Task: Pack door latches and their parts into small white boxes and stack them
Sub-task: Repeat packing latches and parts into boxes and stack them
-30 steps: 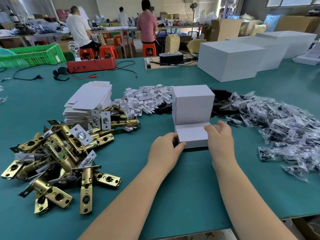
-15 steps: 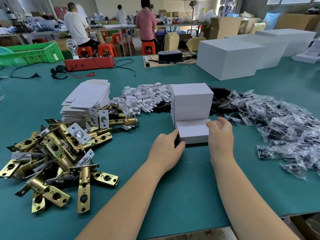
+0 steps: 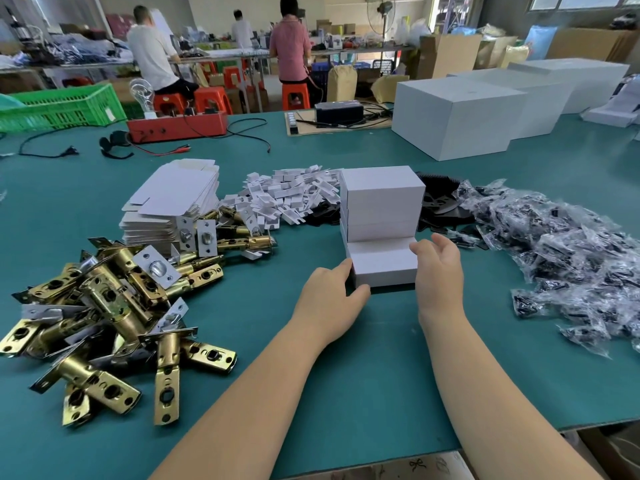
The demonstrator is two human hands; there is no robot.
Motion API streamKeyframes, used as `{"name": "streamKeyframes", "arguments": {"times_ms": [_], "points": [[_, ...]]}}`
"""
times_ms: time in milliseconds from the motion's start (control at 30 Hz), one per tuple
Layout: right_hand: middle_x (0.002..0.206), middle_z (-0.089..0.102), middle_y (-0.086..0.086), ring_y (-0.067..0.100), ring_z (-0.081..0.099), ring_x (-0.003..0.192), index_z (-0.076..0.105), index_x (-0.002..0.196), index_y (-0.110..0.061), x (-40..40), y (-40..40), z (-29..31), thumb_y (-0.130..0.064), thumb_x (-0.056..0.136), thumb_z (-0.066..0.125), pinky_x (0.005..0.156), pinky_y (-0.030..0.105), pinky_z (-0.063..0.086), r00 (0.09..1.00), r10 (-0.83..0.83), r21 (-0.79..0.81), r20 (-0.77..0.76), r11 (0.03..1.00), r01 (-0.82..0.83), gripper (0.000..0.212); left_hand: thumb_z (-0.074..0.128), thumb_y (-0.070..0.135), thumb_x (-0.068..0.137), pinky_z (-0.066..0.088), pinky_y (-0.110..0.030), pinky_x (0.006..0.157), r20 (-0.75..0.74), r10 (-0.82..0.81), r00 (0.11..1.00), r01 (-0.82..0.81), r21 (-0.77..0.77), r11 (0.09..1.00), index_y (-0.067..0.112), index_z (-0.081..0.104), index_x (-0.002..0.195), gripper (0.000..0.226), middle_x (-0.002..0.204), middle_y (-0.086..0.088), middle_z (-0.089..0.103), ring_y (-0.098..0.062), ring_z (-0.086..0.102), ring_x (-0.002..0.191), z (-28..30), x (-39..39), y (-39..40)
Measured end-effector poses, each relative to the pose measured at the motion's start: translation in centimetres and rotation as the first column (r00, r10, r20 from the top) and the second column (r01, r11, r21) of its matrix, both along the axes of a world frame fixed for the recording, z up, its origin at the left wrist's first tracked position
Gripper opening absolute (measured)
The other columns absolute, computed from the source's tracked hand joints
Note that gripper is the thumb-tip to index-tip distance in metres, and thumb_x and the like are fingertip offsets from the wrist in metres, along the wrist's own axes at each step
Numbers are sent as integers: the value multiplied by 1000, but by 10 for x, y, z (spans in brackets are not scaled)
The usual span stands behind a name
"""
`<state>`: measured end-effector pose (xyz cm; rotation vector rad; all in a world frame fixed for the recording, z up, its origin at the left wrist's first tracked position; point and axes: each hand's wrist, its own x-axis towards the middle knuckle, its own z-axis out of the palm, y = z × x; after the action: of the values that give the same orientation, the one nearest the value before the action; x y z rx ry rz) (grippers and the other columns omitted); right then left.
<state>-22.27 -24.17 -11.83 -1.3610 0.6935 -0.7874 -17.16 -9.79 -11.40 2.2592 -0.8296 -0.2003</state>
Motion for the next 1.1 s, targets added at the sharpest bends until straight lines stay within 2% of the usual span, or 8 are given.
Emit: {"name": "streamKeyframes", "arguments": {"times_ms": [300,433,567,700,833,967,1033,1100], "points": [[122,49,-9,4,46,105,38,139,-17,1,-1,-2,-23,90,53,80,20,30,1000,12,-26,-6,1000,-12,51,51,32,91,48,-42,88,-41,-18,999,18,-3,1000,19,54,123,34,107,-9,63,-26,51,100,-2,2,2],[123,49,-7,4,46,106,39,139,-16,0,1,0,-22,91,54,76,14,31,1000,13,-26,8,1000,-13,51,52,33,91,48,-43,89,-44,-40,998,39,-16,999,21,53,125,36,109,-8,63,-26,51,99,-4,3,1],[131,47,-4,7,44,113,38,139,-17,-2,4,3,-21,90,53,89,24,32,999,21,-59,-38,998,-23,52,51,35,91,47,-42,91,-56,-37,998,36,-18,999,26,52,126,36,110,-7,60,-26,49,104,-7,3,1],[120,42,-8,8,36,115,47,128,-17,-7,18,8,-25,79,53,95,19,28,997,-64,-365,-34,930,47,50,48,26,91,48,-39,87,45,37,998,-37,-8,999,22,58,124,35,100,-7,64,-26,50,105,4,3,2],[113,43,-9,4,35,109,48,112,-26,-13,31,10,-21,74,49,88,0,22,1000,-13,-540,19,841,21,38,44,20,92,44,-32,90,205,223,953,-234,28,972,21,62,126,38,124,-3,65,-23,54,115,38,45,15],[109,42,-10,7,41,107,50,107,-28,-13,38,10,-22,75,48,93,19,32,998,61,-553,-15,831,-60,32,47,18,91,44,-36,80,391,344,854,-433,167,886,14,55,128,37,121,-12,63,-31,55,110,74,109,44],[106,42,-11,7,42,104,51,105,-28,-13,40,10,-22,75,48,90,16,32,997,80,-550,-24,831,-80,30,49,18,92,40,-38,77,467,406,786,-562,266,783,11,48,132,40,120,-17,60,-34,52,110,84,138,61],[104,42,-15,7,42,101,51,103,-30,-12,39,9,-19,78,49,86,13,32,996,88,-558,-33,824,-92,28,51,23,94,40,-41,87,483,481,732,-667,364,650,9,42,135,44,127,-20,54,-36,48,117,87,158,79]]}}
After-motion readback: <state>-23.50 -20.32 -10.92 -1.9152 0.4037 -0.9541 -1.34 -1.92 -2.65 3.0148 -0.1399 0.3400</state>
